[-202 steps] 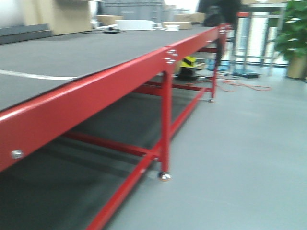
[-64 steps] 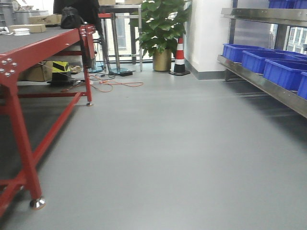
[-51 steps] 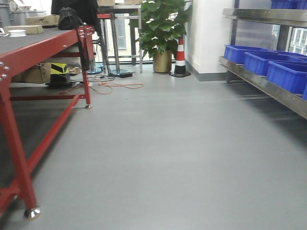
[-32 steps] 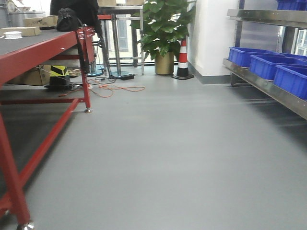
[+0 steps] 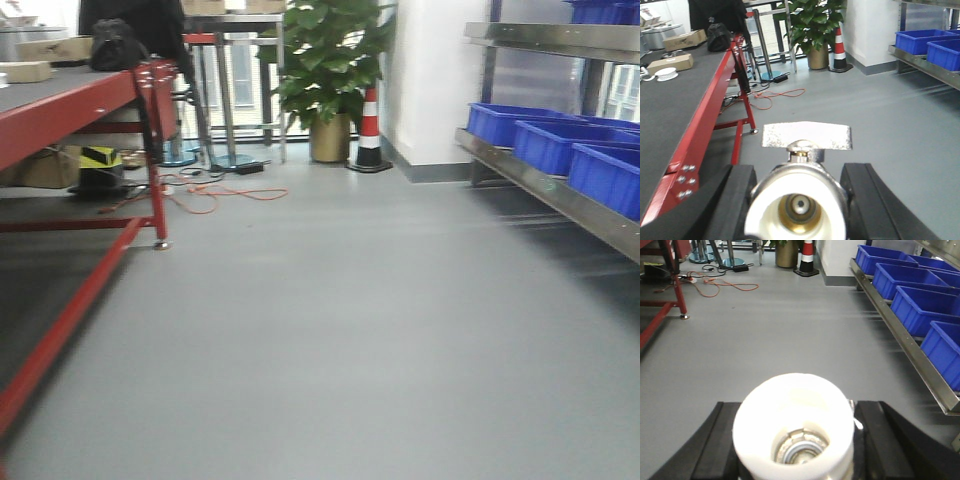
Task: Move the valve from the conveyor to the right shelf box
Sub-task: 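Drive the base to the steel shelf of blue boxes holding both valves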
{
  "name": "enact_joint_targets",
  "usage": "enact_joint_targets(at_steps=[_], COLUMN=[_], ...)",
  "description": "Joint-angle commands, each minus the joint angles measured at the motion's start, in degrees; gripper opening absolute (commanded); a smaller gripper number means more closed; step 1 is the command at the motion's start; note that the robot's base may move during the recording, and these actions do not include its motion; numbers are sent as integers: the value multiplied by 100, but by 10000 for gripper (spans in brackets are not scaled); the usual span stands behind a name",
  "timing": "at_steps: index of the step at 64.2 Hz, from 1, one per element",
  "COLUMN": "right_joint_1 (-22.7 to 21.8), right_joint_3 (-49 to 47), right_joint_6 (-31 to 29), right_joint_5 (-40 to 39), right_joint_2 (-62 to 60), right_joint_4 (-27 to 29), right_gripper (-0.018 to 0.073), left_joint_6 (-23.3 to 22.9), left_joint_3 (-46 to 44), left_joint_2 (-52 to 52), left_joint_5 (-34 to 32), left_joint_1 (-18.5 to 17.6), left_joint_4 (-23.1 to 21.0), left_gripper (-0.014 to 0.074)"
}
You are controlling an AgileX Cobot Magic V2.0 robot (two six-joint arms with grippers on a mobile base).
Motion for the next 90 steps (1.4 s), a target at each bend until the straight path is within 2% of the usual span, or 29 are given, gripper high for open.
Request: enact_joint_targets(at_steps=[1, 90], right_joint_1=[-17, -17], right_joint_3=[-109, -109], right_joint_6=[-1, -1], right_joint_5=[-439, -439], right_joint_2=[-54, -54], right_joint_4=[-2, -2], right_gripper=[-153, -153], left_joint_6=[-33, -33], left_joint_3=[-61, -61], left_joint_2=[-40, -40], left_joint_5=[-351, -362], left_joint_1=[-16, -16], left_joint_4=[4, 4], left_gripper=[-111, -111])
